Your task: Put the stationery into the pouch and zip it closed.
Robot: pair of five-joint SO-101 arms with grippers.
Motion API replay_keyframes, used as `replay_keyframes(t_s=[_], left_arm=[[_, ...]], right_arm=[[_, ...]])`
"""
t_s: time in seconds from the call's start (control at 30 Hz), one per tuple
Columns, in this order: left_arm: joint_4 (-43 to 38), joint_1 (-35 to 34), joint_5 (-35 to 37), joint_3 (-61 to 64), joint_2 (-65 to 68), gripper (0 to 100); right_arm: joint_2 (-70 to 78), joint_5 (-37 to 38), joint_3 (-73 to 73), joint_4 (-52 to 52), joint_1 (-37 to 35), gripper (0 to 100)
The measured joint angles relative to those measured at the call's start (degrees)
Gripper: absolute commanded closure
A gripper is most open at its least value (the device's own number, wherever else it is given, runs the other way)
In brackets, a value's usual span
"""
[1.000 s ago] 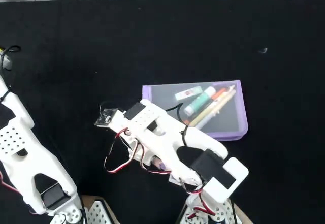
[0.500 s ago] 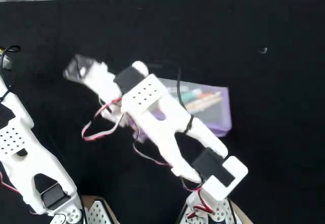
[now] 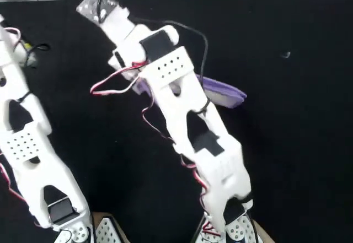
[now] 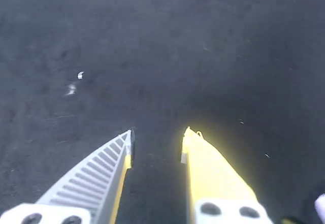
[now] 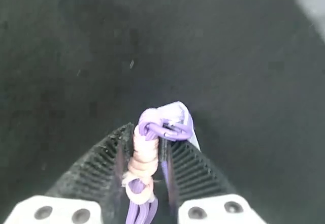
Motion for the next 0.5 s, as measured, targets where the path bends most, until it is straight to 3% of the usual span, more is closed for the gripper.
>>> replay_keyframes(t_s=[0.23,0.5], left_arm=[[0.0,6.77,0.0,3.78,0.0,83],[0.0,15.12,0.0,6.24,0.0,83]], right_arm=[[5.63,-0.09,-19.16,0.09,1.49,98.7],[5.63,-0.09,-22.24,-5.01,12.22,98.7]])
